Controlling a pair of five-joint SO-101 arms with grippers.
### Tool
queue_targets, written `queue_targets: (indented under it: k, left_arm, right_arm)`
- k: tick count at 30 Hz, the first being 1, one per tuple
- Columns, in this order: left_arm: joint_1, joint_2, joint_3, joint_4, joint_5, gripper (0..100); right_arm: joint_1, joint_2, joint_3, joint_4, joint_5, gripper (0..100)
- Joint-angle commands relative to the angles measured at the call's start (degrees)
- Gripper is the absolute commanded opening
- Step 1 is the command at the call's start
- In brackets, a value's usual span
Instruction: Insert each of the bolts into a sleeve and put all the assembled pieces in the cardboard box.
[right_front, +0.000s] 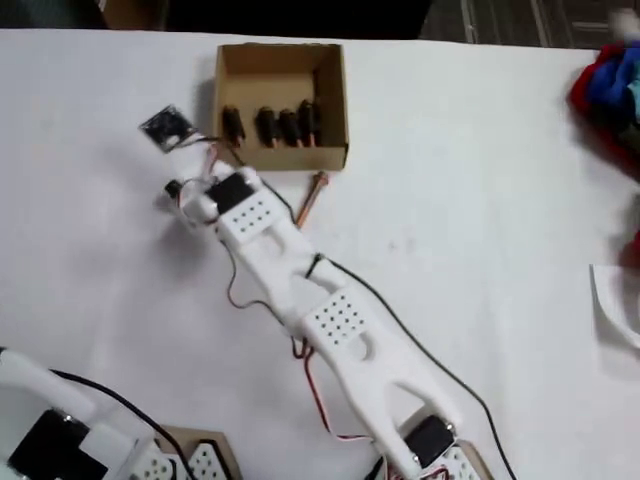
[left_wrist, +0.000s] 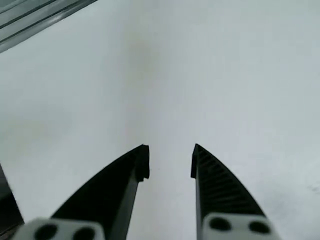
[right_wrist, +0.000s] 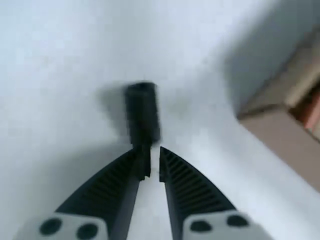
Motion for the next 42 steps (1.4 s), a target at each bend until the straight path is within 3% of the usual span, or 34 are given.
queue_targets:
  k: [1,5,8,22,27,30,36,42]
  left_arm:
    - [5.71,-0.35,0.31,-0.09,0.7,16]
    - [11.78,-0.35,2.68,-0.18,0.7,16]
    - [14.42,-0.35,3.74,-0.18,0.79,16]
    - [9.14,-0.44,8.4,-2.99,0.35,16]
    - [6.95,-0.44,8.4,-2.99,0.26,16]
    - [6.95,-0.7,8.48,-2.99,0.26,16]
    - [6.86,-0.79,8.57,-2.46,0.26,16]
    - [4.84,-0.88,8.04,-2.73,0.35,16]
  right_arm:
    - [3.38,-3.74,-5.01,8.31,0.44,2.1]
    - [3.56,-4.88,-11.16,18.51,0.44,2.1]
    - [2.59,-6.29,-11.96,19.82,0.44,2.1]
    - [0.04,3.12,-10.46,-18.77,0.44,8.4]
    - [-0.75,6.2,-10.37,-25.54,0.0,7.6]
    - [-1.98,8.13,-10.37,-30.11,0.0,1.8]
    - [-4.53,12.79,-10.37,-37.14,0.44,2.6]
    - [-4.35,14.11,-10.73,-33.27,0.0,2.6]
